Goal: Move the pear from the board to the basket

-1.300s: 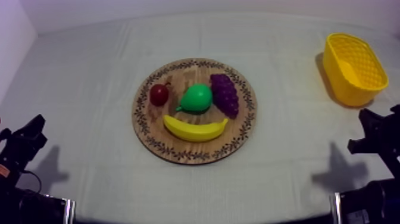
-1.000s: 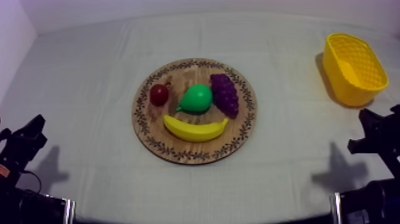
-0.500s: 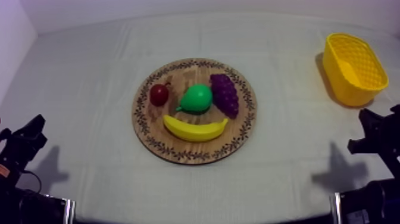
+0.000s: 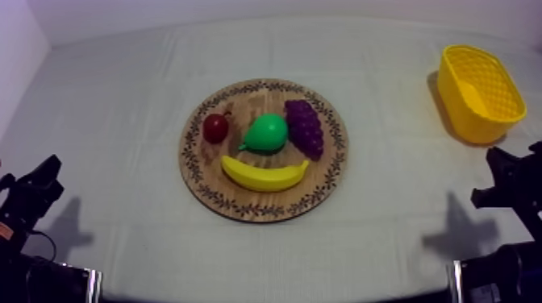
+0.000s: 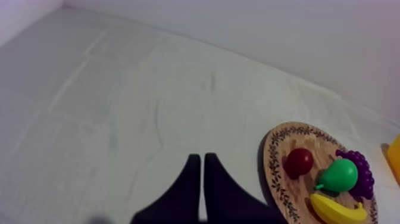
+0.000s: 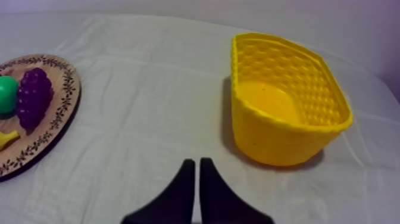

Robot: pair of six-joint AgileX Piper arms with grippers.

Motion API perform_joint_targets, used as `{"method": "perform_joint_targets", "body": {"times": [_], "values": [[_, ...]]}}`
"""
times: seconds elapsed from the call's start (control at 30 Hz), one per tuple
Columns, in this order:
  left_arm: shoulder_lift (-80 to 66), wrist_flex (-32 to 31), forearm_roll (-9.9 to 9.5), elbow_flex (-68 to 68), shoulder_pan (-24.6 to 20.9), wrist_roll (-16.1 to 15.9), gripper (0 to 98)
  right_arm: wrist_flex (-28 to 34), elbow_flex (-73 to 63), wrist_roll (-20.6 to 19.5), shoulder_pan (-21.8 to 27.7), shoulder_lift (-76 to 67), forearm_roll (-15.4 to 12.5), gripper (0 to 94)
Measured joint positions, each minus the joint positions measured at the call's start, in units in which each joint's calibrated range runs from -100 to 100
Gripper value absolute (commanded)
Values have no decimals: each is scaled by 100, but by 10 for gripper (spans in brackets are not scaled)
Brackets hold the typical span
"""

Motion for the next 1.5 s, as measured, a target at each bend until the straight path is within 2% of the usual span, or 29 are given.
{"method": "perform_joint_targets", "body": {"times": [0.9,1.2,1.33,1.5], "values": [[0,0,0,0,0,0,1,0,0,72,-9,0,0,7],[0,0,0,0,0,0,1,254,-158,-139,-30,9,38,3],[0,0,0,0,0,0,1,281,-364,-44,6,262,1,3],[0,0,0,0,0,0,1,11,-912,0,-62,884,-92,3]]}}
